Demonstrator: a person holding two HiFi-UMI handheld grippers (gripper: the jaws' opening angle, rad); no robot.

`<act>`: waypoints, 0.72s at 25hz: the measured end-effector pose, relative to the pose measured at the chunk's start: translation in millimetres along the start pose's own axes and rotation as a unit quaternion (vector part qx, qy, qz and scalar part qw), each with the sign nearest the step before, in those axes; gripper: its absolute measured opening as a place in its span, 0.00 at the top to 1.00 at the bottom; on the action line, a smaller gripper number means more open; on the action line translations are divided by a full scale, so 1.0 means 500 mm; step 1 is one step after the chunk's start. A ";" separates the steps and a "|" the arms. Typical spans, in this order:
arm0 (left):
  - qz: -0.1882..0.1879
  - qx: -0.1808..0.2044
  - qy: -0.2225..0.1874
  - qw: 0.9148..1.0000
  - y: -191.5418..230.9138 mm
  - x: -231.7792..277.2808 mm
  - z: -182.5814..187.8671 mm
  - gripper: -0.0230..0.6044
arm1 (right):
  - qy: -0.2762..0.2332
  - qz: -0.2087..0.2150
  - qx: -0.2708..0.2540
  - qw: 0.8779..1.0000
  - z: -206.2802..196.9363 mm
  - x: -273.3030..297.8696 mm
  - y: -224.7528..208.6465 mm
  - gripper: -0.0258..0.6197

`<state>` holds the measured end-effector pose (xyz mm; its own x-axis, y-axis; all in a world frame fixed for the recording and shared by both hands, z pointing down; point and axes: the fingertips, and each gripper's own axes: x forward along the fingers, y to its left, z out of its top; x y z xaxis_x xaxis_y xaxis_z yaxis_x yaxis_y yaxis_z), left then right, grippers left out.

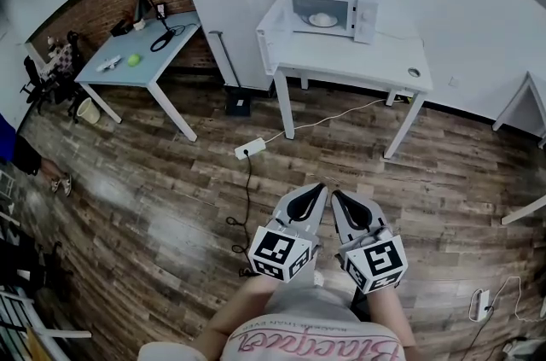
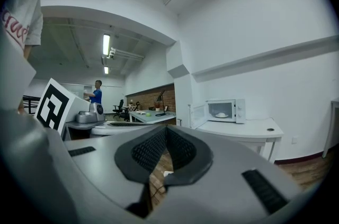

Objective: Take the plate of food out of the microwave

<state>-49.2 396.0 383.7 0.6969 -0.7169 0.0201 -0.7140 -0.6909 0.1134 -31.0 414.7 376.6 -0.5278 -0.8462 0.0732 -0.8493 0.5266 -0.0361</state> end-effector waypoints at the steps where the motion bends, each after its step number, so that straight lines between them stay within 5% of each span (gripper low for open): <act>1: -0.001 -0.004 0.001 1.000 0.003 0.003 -0.002 0.96 | 0.002 0.002 -0.002 1.000 -0.002 0.002 0.000 0.94; 18: -0.019 -0.011 -0.011 1.000 0.103 0.129 0.026 0.96 | 0.009 -0.005 -0.005 1.000 0.005 0.124 -0.093 0.94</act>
<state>-42.2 313.0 377.9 0.7215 -0.6923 -0.0068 -0.6853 -0.7155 0.1356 -24.5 337.5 380.2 -0.5197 -0.8494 0.0922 -0.8540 0.5196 -0.0263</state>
